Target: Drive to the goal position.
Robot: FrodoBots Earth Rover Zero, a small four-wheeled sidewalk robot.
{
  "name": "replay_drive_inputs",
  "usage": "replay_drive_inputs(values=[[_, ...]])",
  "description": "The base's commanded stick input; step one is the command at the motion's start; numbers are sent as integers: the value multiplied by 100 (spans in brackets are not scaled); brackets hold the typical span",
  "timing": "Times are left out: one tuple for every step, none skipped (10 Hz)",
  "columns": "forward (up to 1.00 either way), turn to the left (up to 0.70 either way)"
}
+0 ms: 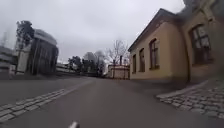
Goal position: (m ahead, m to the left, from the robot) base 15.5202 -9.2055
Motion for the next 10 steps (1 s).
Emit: replay_drive_inputs(values=[[100,0],[100,0],[100,0],[100,0],[100,0],[100,0],[100,0],[100,0],[100,0],[100,0]])
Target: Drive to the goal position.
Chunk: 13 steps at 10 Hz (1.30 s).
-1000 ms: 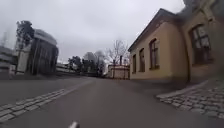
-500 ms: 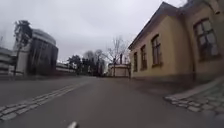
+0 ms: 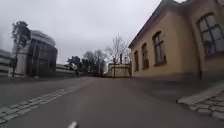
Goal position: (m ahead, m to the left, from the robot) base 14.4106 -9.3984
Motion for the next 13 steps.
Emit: replay_drive_inputs(values=[[100,0],[100,0],[100,0],[100,0],[100,0],[100,0],[100,0],[100,0],[100,0],[100,0],[100,0],[100,0],[100,0]])
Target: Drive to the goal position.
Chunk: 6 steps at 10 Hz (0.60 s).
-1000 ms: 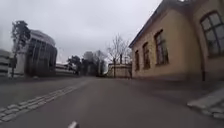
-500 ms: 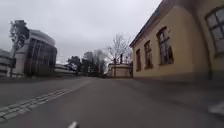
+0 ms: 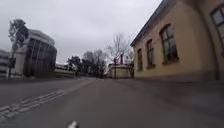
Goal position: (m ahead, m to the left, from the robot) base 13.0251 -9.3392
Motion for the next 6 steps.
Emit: replay_drive_inputs(values=[[100,0],[100,0],[100,0],[100,0],[100,0],[100,0]])
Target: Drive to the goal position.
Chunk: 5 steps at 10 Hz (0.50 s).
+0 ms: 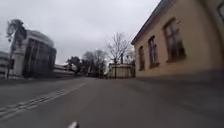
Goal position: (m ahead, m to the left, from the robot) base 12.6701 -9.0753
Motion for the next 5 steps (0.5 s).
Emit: replay_drive_inputs(values=[[100,0],[100,0],[100,0],[100,0],[100,0]])
